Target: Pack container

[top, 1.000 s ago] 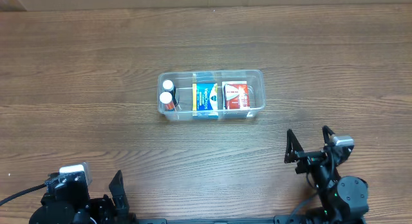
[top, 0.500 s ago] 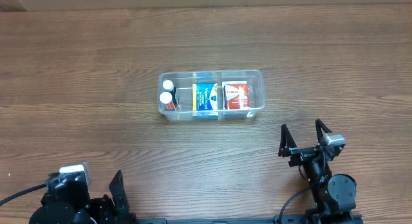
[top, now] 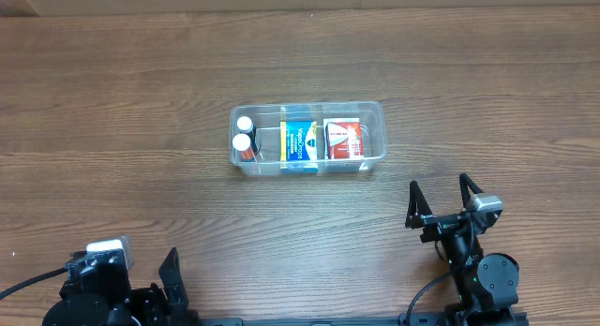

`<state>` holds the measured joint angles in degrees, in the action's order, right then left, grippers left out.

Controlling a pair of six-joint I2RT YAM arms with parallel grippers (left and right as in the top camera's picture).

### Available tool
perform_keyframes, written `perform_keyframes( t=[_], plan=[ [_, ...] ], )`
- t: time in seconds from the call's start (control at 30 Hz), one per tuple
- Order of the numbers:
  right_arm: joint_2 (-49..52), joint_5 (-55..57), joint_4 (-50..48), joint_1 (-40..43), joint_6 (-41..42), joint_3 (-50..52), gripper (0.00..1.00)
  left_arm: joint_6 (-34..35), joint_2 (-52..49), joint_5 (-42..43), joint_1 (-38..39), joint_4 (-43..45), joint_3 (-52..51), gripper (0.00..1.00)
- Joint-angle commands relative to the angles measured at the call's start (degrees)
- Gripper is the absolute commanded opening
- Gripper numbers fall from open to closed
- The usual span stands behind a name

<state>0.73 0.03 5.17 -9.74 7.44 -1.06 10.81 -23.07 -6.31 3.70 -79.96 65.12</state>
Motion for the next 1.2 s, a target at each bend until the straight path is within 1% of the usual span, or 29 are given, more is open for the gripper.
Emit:
perform_keyframes(
  t=[0.0, 0.13, 0.2, 0.23, 0.3, 0.37, 0.43, 0.53, 0.57, 0.7, 0.77, 0.8, 0.83, 0.93, 1.17],
  plan=[
    [-0.6, 0.0, -0.4, 0.4, 0.0, 0.6, 1.00, 1.0, 0.6, -0.7, 0.2, 0.1, -0.2, 1.00],
    [-0.6, 0.0, -0.4, 0.4, 0.0, 0.6, 1.00, 0.3, 2.3, -0.2, -2.3, 1.9, -1.2, 1.00],
    [-0.6, 0.0, -0.4, 0.4, 0.0, 0.6, 1.00, -3.1, 5.2, 1.8, -2.7, 5.6, -4.9, 1.00],
    [-0.6, 0.0, -0.4, 0.4, 0.0, 0.6, 1.00, -4.5, 8.1, 2.4, -2.8, 9.0, -9.2, 1.00],
    [-0.6, 0.0, -0.4, 0.4, 0.0, 0.6, 1.00, -4.6, 12.1, 3.0, -3.3, 13.8, -15.8, 1.00],
    [-0.6, 0.0, -0.4, 0.4, 0.0, 0.6, 1.00, -4.4, 16.9, 3.9, -4.0, 21.3, -24.9, 1.00],
    [-0.6, 0.0, -0.4, 0.4, 0.0, 0.6, 1.00, -4.5, 19.5, 5.4, -4.2, 26.5, -31.2, 1.00],
    [-0.6, 0.0, -0.4, 0.4, 0.0, 0.6, 1.00, -6.4, 22.0, 9.2, -4.2, 35.7, -40.3, 1.00],
    [-0.6, 0.0, -0.4, 0.4, 0.0, 0.6, 1.00, -7.5, 22.9, 11.5, -4.2, 43.7, -45.9, 1.00],
    [-0.6, 0.0, -0.4, 0.4, 0.0, 0.6, 1.00, -7.6, 22.9, 15.2, -4.2, 63.6, -56.8, 1.00],
    [-0.6, 0.0, -0.4, 0.4, 0.0, 0.6, 1.00, -7.4, 22.9, 15.3, -4.2, 71.2, -60.5, 1.00],
    [-0.6, 0.0, -0.4, 0.4, 0.0, 0.6, 1.00, -7.4, 22.9, 15.1, -4.2, 76.7, -63.2, 1.00],
    [-0.6, 0.0, -0.4, 0.4, 0.0, 0.6, 1.00, -7.4, 22.9, 14.7, -4.2, 78.8, -64.4, 1.00],
    [-0.6, 0.0, -0.4, 0.4, 0.0, 0.6, 1.00, -7.6, 22.9, 10.9, -4.0, 77.4, -64.8, 1.00],
    [-0.6, 0.0, -0.4, 0.4, 0.0, 0.6, 1.00, -7.6, 22.8, 10.6, -4.0, 75.9, -64.8, 1.00]
  ],
)
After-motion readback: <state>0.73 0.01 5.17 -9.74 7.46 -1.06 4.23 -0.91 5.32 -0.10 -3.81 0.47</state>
